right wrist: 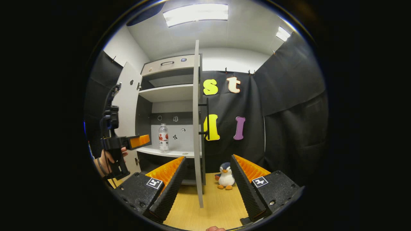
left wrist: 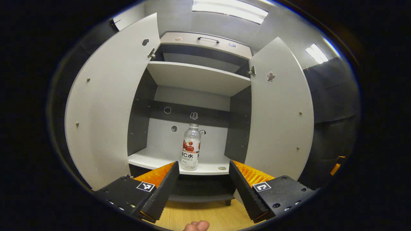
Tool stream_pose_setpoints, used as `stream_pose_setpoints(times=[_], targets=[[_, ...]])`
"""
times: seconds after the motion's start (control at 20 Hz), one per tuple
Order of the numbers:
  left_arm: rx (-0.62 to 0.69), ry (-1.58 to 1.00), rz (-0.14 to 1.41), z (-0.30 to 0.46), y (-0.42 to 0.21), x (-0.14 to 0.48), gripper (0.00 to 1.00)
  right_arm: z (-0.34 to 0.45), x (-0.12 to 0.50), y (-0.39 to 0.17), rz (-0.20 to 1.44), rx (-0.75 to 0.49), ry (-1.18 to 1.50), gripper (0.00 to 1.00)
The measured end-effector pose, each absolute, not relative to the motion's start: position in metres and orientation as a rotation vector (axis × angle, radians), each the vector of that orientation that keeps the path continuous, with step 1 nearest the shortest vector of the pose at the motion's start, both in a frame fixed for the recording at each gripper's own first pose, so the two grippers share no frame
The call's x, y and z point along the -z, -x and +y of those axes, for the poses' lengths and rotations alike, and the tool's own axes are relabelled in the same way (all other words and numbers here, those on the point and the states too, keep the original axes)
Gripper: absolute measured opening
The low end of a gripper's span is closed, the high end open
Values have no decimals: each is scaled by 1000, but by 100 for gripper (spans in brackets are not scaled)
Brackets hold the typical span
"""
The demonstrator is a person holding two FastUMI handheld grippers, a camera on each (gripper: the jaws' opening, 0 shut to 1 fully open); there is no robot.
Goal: Grasp the bottle in the cabinet with the left hand and place it on the coaster, then close the right door with the right hand and the left door with the left hand.
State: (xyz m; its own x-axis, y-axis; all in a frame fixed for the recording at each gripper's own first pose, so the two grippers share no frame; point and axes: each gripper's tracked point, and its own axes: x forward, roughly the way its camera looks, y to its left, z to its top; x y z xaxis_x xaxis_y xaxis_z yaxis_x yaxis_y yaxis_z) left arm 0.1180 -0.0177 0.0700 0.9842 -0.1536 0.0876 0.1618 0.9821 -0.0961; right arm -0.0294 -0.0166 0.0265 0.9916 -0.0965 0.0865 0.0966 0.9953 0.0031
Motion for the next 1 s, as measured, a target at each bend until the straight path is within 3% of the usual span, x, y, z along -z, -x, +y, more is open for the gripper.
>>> stream_pose_setpoints(times=[0.05,0.1,0.15,0.45,1.0], targets=[[154,99,-87,-14,-129,-73,95,-18,-25,29,-79,100,0,83],[150,97,-91,-10,-140,-76,99,-21,-23,29,-73,109,-1,83],[149,93,-88,-8,-152,-78,95,-25,-25,30,-75,123,-1,83],[178,97,-60,-10,-215,-84,95,-41,-23,32,-72,183,-8,83],[100,13,-37,-5,-310,-68,95,-64,-14,41,-48,289,-27,83]])
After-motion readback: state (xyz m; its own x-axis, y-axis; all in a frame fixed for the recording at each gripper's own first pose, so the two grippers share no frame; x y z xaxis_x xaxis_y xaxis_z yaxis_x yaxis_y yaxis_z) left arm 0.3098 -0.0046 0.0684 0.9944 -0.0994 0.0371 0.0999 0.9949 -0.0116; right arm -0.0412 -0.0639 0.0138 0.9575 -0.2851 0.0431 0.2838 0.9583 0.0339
